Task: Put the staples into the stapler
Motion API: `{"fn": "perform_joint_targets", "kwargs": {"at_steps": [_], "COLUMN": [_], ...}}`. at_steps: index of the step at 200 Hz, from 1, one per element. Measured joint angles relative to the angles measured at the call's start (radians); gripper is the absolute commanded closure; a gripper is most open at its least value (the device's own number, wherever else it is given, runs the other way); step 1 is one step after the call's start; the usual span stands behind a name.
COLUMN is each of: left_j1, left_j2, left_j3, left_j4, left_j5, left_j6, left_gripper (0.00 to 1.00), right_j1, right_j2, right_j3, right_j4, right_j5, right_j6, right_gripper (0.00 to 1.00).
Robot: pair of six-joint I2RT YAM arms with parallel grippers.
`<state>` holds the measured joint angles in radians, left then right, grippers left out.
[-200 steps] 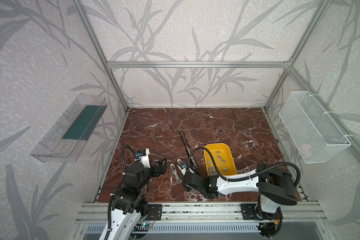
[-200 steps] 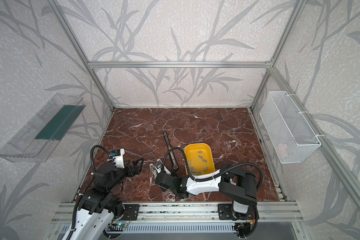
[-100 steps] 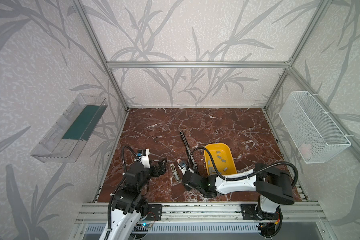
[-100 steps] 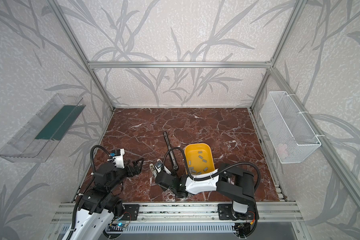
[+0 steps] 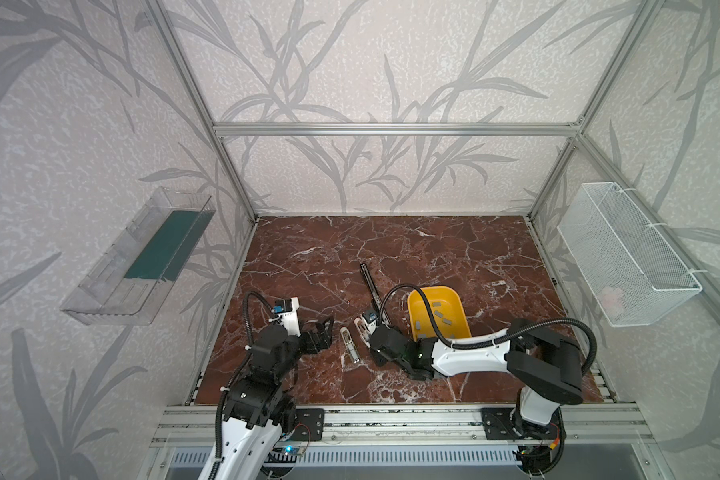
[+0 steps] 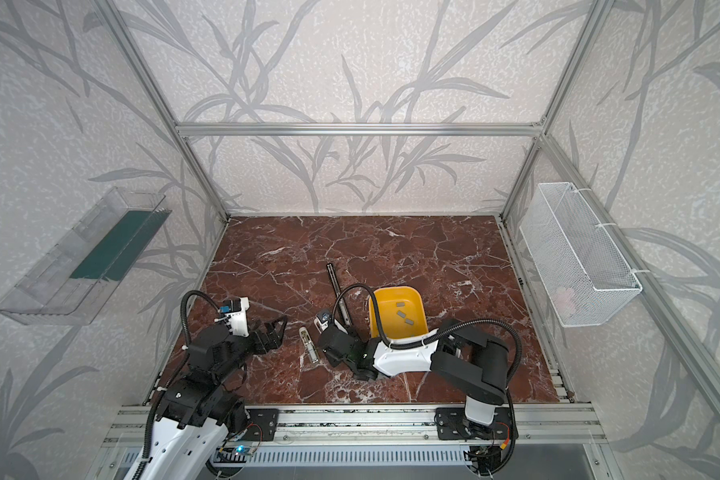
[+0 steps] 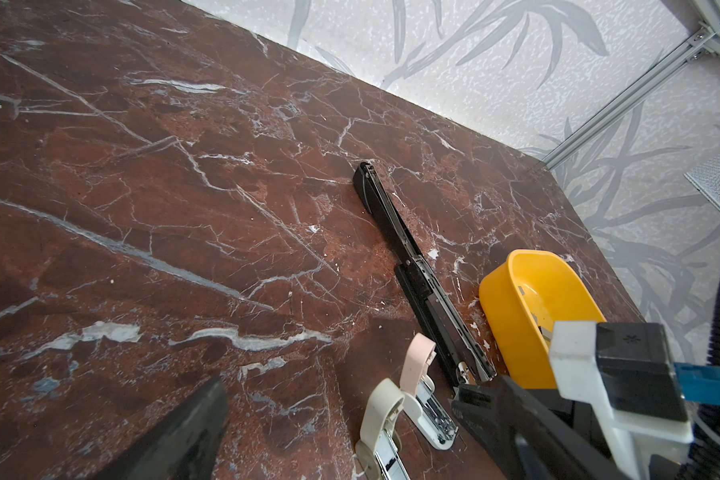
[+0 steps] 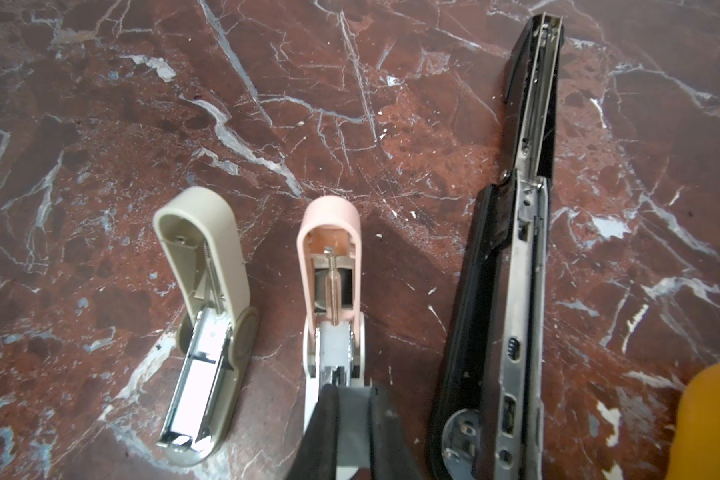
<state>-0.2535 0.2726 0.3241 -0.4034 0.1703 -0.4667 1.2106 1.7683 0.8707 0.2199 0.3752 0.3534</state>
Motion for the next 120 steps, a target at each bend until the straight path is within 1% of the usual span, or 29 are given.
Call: {"fn": "perform_joint_targets", "kwargs": {"at_steps": [59, 120], "left_j1": [0.0, 0.0], "left_j2": [0.005, 0.005], "left_j3": [0.0, 0.0], "left_j4": [0.0, 0.0], "left_j5": [0.0, 0.0], "left_j6": [0.0, -0.001], "left_gripper": [0.01, 0.01], "right_j1": [0.0, 0.0], "right_j2": [0.023, 0.023], "right_j3": [0.0, 0.003], "right_j4": [0.002, 0.003], "right_j5": [-0.036, -0.039], "right_j6": [-0.007, -0.008], "right_gripper": [0.97, 0.97]}}
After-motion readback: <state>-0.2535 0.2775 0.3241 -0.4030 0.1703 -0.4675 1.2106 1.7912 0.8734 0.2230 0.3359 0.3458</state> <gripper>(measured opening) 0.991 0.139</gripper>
